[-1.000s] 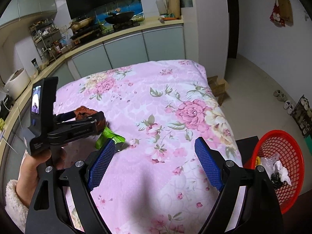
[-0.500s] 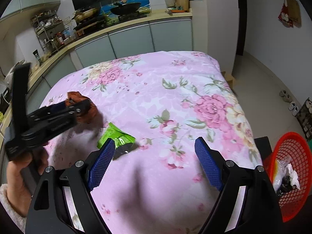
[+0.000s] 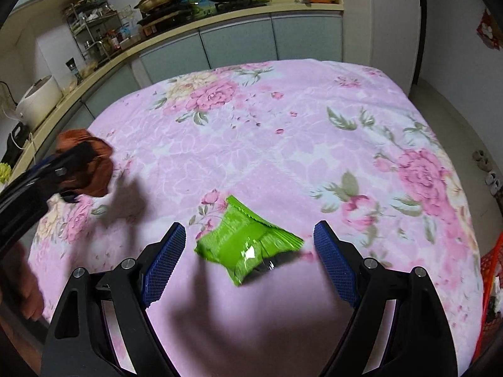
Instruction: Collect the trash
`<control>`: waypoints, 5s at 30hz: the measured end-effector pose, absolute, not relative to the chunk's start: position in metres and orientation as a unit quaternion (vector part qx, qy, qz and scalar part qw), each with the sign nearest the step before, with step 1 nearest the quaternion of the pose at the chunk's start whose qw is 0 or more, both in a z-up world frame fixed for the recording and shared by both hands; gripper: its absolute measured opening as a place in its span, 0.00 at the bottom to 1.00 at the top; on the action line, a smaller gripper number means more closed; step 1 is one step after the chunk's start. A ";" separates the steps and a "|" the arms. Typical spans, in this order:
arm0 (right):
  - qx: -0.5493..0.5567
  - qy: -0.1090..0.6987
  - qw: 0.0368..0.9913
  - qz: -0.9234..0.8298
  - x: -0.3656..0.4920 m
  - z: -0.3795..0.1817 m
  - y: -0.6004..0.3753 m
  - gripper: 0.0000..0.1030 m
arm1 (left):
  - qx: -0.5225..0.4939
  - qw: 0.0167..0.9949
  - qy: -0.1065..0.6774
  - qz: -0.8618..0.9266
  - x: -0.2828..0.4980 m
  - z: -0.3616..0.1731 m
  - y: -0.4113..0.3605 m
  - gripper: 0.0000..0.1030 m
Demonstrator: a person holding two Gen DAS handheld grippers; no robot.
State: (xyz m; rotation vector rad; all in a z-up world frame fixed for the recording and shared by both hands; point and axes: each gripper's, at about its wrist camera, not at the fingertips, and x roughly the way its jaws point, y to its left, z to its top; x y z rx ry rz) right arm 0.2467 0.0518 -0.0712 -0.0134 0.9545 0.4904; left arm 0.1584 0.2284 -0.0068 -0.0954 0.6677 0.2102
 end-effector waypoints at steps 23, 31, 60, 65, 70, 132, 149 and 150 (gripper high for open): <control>-0.016 0.439 0.868 0.230 0.235 -0.063 0.039 0.43 | -0.037 0.941 0.309 0.136 0.127 0.005 0.231 0.52; -0.011 0.376 0.897 0.231 0.215 -0.014 0.022 0.43 | -0.026 0.948 0.278 0.151 0.109 0.030 0.221 0.52; 0.021 0.228 0.946 0.231 0.135 0.101 -0.063 0.43 | -0.001 0.980 0.157 0.126 0.052 0.120 0.147 0.52; 0.025 0.218 0.952 0.213 0.128 0.108 -0.082 0.43 | 0.002 0.984 0.149 0.101 0.053 0.125 0.129 0.52; 0.030 0.217 0.958 0.185 0.125 0.108 -0.105 0.43 | 0.003 0.986 0.152 0.065 0.064 0.123 0.105 0.52; 0.083 0.408 0.907 -0.067 0.186 -0.056 -0.335 0.44 | 0.094 0.878 0.384 -0.268 0.235 -0.052 -0.203 0.58; 0.110 0.411 0.904 -0.053 0.180 -0.061 -0.342 0.70 | 0.053 0.896 0.368 -0.243 0.241 -0.026 -0.172 0.84; 0.112 0.408 0.905 -0.055 0.178 -0.059 -0.343 0.71 | 0.053 0.900 0.362 -0.236 0.239 -0.022 -0.167 0.84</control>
